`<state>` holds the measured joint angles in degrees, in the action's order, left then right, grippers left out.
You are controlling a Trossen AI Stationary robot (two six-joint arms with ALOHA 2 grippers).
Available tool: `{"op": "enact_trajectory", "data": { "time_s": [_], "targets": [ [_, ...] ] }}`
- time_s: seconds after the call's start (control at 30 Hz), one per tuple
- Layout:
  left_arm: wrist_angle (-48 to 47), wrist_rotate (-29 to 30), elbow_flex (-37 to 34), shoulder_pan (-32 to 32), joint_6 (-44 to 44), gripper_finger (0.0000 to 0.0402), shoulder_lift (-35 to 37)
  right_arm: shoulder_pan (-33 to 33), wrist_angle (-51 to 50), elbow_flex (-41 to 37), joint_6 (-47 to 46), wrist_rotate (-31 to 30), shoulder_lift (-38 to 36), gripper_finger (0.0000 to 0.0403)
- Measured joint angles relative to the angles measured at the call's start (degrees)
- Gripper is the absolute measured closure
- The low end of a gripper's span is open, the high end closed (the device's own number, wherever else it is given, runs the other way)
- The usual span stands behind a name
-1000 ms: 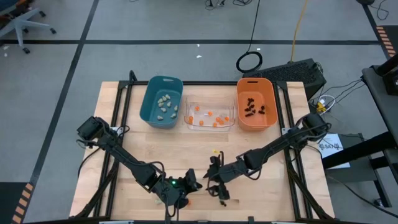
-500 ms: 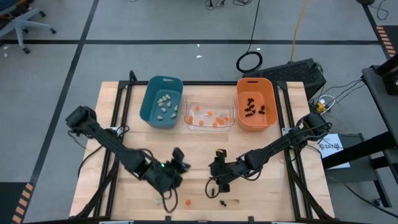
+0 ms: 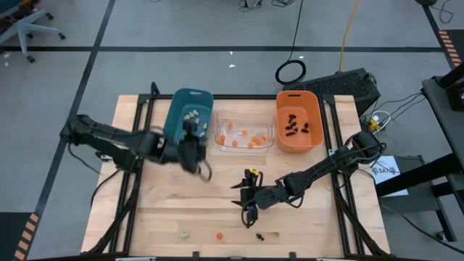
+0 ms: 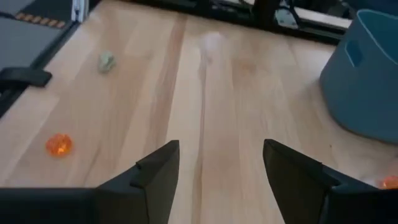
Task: Sort Halloween decoration
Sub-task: Put the white skull toy into the blue bin
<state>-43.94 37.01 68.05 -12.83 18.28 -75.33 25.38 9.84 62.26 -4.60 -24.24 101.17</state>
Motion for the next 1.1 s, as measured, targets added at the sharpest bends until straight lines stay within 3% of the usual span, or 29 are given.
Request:
{"op": "enact_trajectory", "data": {
  "time_s": [0.33, 0.57, 0.77, 1.1],
  "targets": [
    [-1.2, -7.5, 0.0, 24.9, -2.5, 0.0343, 0.2, -1.4, 1.5, 0.0, -0.3, 0.3, 0.0, 0.0188],
    [-1.1, -23.5, 0.0, 40.4, -6.0, 0.0343, -1.8, -1.4, 1.5, 0.0, -1.2, 0.3, 0.0, 0.0188],
    [-1.4, -31.1, 0.0, 47.0, -6.1, 0.0339, -6.8, -1.5, 1.5, 0.0, -1.8, 0.3, 0.0, 0.0188],
    [-0.6, -31.0, 0.0, 49.9, -7.0, 0.0324, -18.2, -1.7, 1.9, 0.0, -3.1, 0.3, 0.0, 0.0188]
  ]
}}
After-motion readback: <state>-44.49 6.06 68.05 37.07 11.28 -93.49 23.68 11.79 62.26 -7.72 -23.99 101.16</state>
